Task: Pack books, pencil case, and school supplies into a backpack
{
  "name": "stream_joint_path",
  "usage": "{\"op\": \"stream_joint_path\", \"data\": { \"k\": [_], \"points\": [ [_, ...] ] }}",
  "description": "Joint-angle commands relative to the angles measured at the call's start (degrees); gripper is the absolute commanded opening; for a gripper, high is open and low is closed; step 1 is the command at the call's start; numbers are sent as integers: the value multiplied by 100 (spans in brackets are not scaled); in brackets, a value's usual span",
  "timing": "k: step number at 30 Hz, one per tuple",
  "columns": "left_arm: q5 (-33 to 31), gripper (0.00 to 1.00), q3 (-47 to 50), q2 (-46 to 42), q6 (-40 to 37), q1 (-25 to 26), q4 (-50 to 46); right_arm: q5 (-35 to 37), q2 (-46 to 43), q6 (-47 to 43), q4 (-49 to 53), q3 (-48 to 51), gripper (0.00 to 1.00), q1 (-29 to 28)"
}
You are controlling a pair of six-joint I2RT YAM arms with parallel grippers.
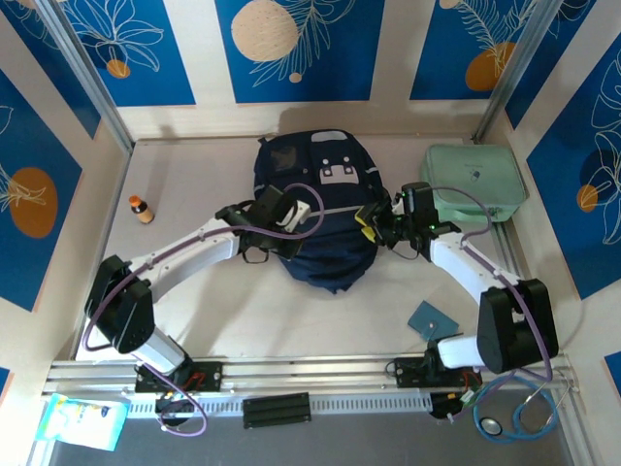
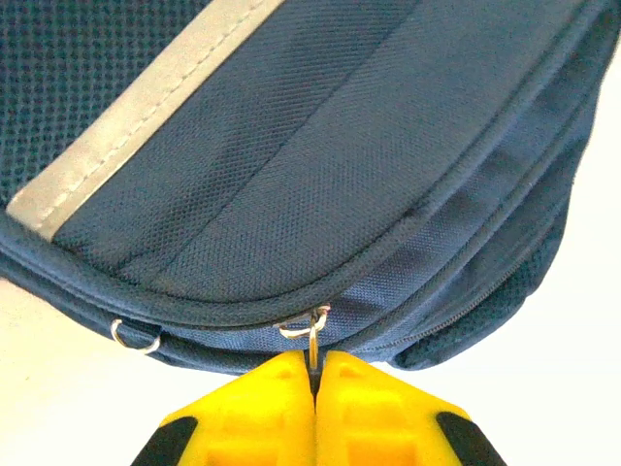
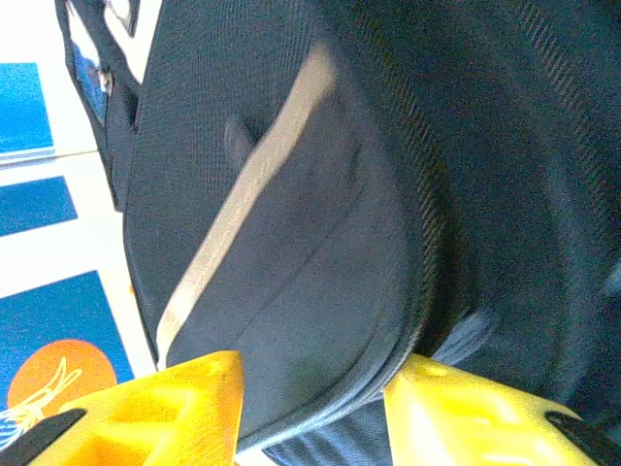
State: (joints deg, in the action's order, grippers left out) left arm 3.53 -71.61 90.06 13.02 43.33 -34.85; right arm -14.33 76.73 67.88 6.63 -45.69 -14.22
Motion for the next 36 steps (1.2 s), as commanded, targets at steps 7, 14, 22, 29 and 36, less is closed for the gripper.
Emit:
{"op": "stream_joint_path", "data": {
  "k": [7,14,22,29,36],
  "points": [
    [172,0,-652,431,-78,325,-66,-170,-163,1151,-376,453,44,-456],
    [173,0,-625,398,-23,356,-130,31,-10,791,-284,220,37,-435],
    [134,0,-652,432,-15,361,-274,-134,452,744,-507,9,27,-381],
    [-568,0,-626,336,-160,319,-875,67,399,306,-48,-262,15,-191],
    [-731,0,-238,75,-257,-172,-851,62,377,188,18,-317,13,-124]
  ]
}}
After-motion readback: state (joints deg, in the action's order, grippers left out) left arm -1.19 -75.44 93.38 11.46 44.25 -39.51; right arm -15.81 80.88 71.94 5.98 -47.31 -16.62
